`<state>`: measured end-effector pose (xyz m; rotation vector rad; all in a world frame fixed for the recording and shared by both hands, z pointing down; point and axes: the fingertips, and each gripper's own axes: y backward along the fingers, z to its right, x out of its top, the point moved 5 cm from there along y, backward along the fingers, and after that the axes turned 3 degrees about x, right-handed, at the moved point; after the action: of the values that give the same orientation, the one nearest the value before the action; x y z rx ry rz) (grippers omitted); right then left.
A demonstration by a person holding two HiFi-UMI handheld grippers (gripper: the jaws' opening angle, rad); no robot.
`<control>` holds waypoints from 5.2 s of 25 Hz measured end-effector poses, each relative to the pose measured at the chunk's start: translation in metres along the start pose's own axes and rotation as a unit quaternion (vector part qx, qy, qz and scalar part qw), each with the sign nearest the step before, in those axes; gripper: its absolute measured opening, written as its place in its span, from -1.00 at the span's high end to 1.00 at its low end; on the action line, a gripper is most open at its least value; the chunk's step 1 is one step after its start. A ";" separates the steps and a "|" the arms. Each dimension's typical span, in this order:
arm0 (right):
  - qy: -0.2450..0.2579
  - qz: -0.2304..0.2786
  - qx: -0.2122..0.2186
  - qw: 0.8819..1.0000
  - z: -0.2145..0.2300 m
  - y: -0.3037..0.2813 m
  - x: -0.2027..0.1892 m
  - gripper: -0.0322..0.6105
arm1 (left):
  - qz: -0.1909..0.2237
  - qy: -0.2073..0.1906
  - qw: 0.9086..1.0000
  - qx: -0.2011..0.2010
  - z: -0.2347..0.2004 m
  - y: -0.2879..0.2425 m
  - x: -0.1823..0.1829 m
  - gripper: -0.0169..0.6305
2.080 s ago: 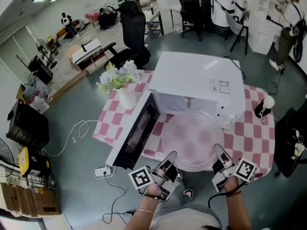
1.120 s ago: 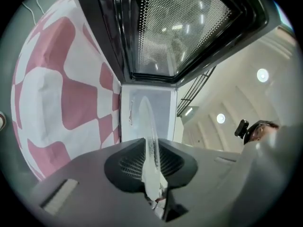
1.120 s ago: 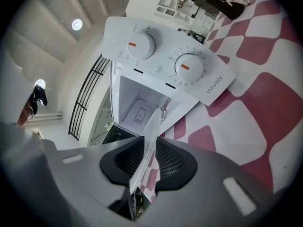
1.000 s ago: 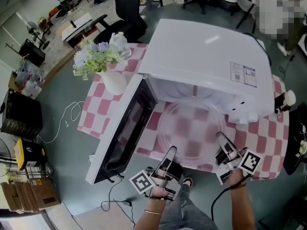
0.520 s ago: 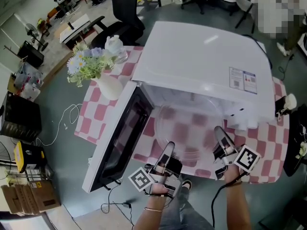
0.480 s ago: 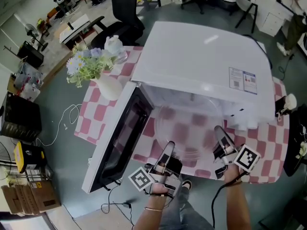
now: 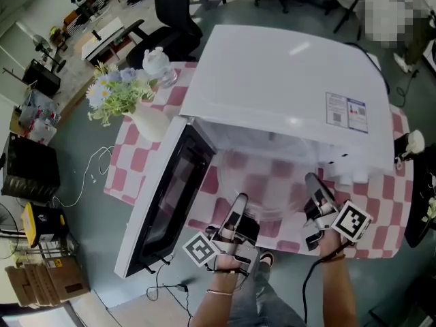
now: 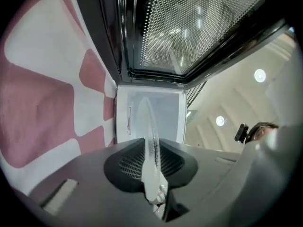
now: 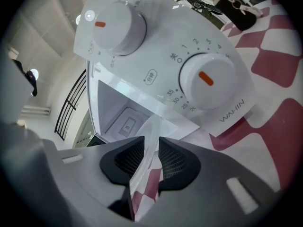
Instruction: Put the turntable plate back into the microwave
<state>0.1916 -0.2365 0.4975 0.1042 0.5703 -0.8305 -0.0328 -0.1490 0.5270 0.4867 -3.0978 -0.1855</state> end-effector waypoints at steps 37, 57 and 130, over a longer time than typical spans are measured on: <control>0.095 -0.037 -0.205 0.973 -0.002 0.101 -0.044 0.71 | 0.047 -0.010 0.999 -0.001 0.013 -0.050 0.010 0.78; 0.083 -0.055 -0.238 0.966 0.005 0.109 -0.061 0.87 | 0.065 0.000 0.998 0.001 0.000 -0.096 0.027 0.77; 0.022 -0.016 -0.250 0.968 0.017 0.104 -0.050 0.87 | 0.024 -0.079 0.984 0.156 -0.012 -0.172 0.043 0.86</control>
<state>0.2477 -0.1377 0.5245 -0.3487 0.8099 -0.6949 -0.0214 -0.3258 0.5183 0.4183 -3.3039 0.2821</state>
